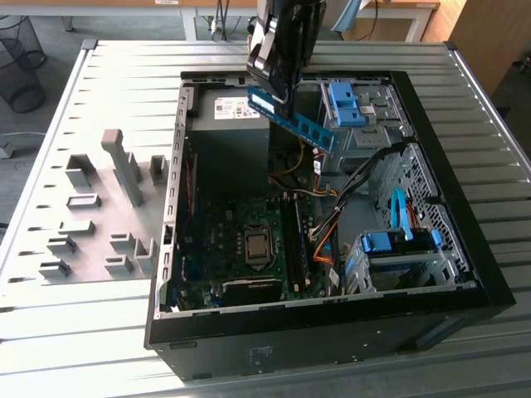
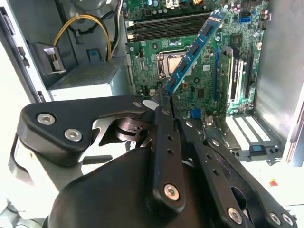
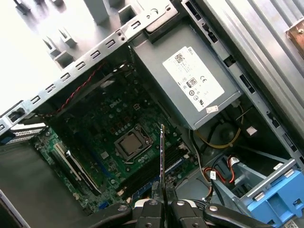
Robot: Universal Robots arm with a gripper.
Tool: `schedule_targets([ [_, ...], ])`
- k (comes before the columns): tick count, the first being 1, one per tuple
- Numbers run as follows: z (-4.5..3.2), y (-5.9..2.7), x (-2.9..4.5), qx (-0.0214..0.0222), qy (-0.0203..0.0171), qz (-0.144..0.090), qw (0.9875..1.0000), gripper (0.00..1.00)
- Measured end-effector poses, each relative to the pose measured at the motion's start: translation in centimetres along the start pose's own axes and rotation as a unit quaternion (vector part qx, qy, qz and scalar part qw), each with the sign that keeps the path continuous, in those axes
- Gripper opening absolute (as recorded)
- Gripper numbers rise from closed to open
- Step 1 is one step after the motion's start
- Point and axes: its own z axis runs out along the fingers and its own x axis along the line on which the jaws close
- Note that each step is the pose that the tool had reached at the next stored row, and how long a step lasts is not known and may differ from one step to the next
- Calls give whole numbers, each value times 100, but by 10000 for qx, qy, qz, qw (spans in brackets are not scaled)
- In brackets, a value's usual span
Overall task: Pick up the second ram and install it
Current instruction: 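Insert the second ram into the second slot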
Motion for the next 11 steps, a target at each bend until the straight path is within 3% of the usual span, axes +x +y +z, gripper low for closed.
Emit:
schedule_targets([
  [11, 6, 0, 0, 16, -1, 463, 9989, 13],
])
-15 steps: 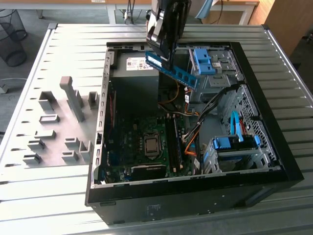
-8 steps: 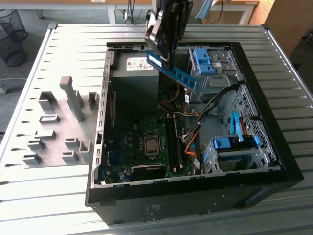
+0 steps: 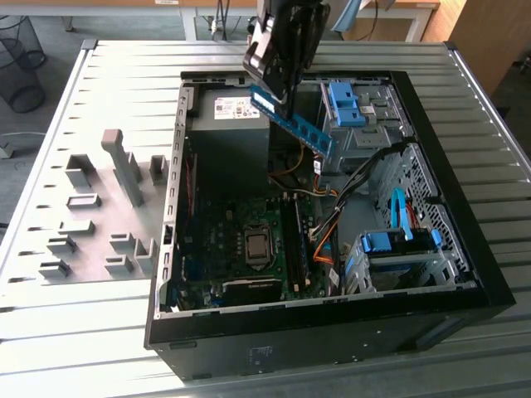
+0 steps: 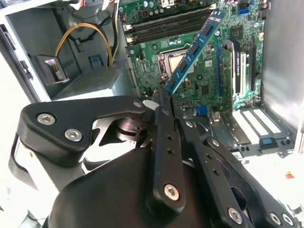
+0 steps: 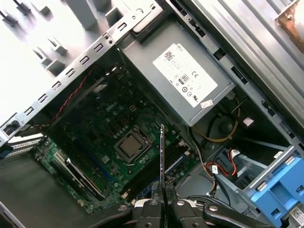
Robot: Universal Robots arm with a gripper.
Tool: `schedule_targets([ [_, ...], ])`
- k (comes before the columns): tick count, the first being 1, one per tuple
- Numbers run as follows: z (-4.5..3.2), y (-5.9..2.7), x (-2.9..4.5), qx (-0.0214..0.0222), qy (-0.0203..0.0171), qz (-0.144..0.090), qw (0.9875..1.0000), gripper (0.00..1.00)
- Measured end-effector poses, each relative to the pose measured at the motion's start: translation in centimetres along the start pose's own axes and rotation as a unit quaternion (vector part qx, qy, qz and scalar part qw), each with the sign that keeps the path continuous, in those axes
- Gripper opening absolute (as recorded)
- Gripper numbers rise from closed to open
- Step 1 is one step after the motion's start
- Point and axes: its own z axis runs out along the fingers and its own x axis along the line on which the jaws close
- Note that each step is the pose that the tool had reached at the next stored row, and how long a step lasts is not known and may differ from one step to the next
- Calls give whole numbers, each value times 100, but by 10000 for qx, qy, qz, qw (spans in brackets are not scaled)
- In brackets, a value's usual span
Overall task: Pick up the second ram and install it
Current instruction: 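Insert the second ram into the second slot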
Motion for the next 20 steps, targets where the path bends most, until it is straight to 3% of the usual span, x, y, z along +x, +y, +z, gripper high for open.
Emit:
schedule_targets([
  [10, 5, 0, 0, 13, -1, 404, 9992, 13],
  [20, 9, 0, 0, 27, -2, 798, 9968, 13],
])
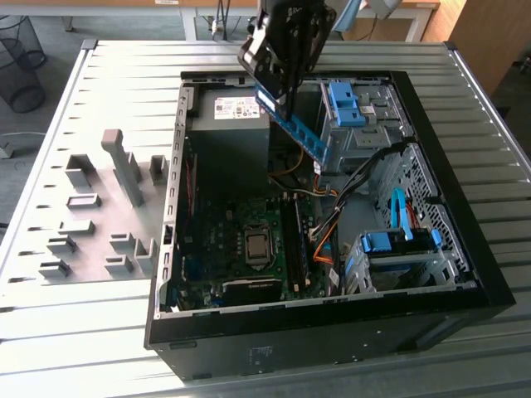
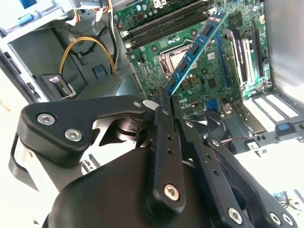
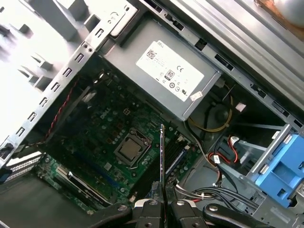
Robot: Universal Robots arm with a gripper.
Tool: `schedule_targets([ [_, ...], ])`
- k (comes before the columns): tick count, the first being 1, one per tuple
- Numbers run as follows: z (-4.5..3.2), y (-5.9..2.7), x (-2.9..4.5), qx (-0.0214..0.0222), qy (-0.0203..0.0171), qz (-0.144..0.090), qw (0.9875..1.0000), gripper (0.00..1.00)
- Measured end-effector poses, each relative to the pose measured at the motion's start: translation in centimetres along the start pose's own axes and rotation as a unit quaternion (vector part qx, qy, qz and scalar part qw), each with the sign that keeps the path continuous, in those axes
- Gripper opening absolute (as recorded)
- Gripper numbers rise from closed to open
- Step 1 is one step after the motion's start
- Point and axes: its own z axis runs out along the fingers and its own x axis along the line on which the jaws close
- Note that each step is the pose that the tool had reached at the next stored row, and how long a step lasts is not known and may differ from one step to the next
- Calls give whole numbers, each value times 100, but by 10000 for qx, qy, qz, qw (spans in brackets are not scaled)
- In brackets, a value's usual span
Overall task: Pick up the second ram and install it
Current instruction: 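Insert the second ram into the second slot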
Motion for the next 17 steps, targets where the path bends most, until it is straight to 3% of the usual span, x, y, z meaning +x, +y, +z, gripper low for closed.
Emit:
schedule_targets([
  [8, 4, 0, 0, 10, -1, 314, 9995, 13],
  [17, 10, 0, 0, 22, -2, 668, 9978, 13],
])
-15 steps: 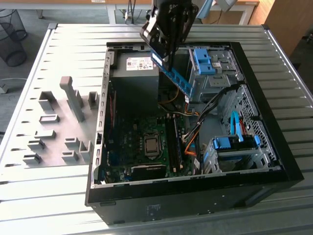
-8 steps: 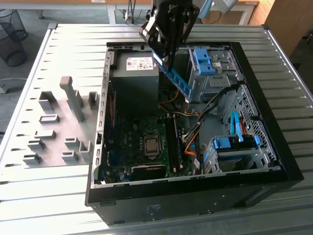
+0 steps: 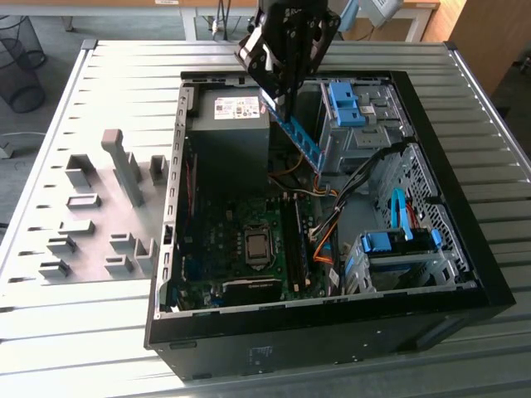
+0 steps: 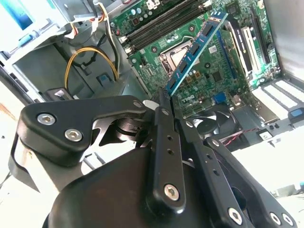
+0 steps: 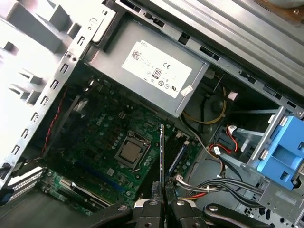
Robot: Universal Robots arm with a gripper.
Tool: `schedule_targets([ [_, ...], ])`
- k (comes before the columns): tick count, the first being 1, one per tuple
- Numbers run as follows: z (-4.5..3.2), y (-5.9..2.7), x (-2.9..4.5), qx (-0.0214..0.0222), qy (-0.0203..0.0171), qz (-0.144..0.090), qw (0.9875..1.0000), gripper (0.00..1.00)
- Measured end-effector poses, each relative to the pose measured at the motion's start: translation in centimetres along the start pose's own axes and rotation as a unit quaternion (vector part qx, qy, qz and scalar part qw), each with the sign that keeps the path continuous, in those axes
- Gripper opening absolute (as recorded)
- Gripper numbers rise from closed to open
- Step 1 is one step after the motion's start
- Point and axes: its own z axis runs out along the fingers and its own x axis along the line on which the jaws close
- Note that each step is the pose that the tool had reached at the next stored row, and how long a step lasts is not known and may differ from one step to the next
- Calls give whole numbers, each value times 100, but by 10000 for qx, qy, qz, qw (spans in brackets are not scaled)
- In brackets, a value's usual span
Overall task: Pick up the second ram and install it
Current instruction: 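Insert the second ram into the second slot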
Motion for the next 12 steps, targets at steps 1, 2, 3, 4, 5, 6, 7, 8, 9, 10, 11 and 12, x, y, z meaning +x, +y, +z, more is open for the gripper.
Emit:
schedule_targets([
  [1, 1, 0, 0, 1, 0, 38, 10000, 13],
  [2, 2, 0, 0, 2, 0, 76, 10000, 13],
  [3, 2, 0, 0, 4, 0, 119, 9999, 13],
  [4, 3, 0, 0, 6, 0, 160, 9999, 13],
  [5, 4, 0, 0, 7, 0, 197, 9998, 13],
  [6, 4, 0, 0, 8, -1, 234, 9997, 13],
  [7, 5, 0, 0, 9, -1, 271, 9996, 13],
  [8, 6, 0, 0, 11, -1, 310, 9995, 13],
  [9, 7, 0, 0, 12, -1, 351, 9994, 13],
  [10, 7, 0, 0, 13, -1, 388, 9992, 13],
  [11, 8, 0, 0, 15, -1, 424, 9991, 13],
  [12, 9, 0, 0, 16, -1, 462, 9989, 13],
])
